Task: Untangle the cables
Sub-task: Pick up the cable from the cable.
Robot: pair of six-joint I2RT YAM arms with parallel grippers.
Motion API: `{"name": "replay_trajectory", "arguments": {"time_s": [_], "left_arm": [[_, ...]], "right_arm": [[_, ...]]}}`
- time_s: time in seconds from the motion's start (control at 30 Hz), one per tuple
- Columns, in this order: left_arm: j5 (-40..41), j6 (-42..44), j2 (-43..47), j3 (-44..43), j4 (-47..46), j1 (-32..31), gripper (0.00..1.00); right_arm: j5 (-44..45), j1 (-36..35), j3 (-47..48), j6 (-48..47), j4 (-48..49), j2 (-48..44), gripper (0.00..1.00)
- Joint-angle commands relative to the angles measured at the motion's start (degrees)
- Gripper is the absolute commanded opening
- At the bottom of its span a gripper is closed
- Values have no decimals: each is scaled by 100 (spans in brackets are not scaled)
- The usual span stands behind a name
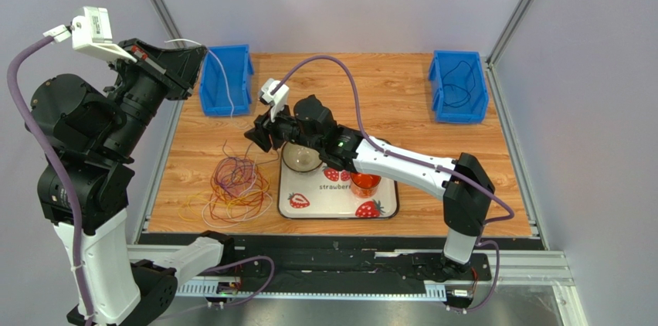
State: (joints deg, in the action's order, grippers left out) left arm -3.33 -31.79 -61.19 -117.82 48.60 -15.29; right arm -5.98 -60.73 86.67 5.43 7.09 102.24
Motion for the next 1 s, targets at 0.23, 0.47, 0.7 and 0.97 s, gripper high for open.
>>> {"name": "replay_trajectory", "arguments": {"time_s": [0.23, 0.47, 0.7, 0.97], "left_arm": [[43, 41, 63, -136, 0, 17, 0], [219, 147, 177, -162, 141, 26, 0], [622, 200, 449, -66, 475, 17, 0], [1045, 24, 1407, 839, 949, 17, 0]], "right_arm": [[193, -71, 649, -209, 170, 297, 25], [237, -88, 632, -183, 117, 165, 0], [536, -79, 1060, -297, -330, -213, 0], [818, -9, 2677, -727, -1333, -336, 0]]}}
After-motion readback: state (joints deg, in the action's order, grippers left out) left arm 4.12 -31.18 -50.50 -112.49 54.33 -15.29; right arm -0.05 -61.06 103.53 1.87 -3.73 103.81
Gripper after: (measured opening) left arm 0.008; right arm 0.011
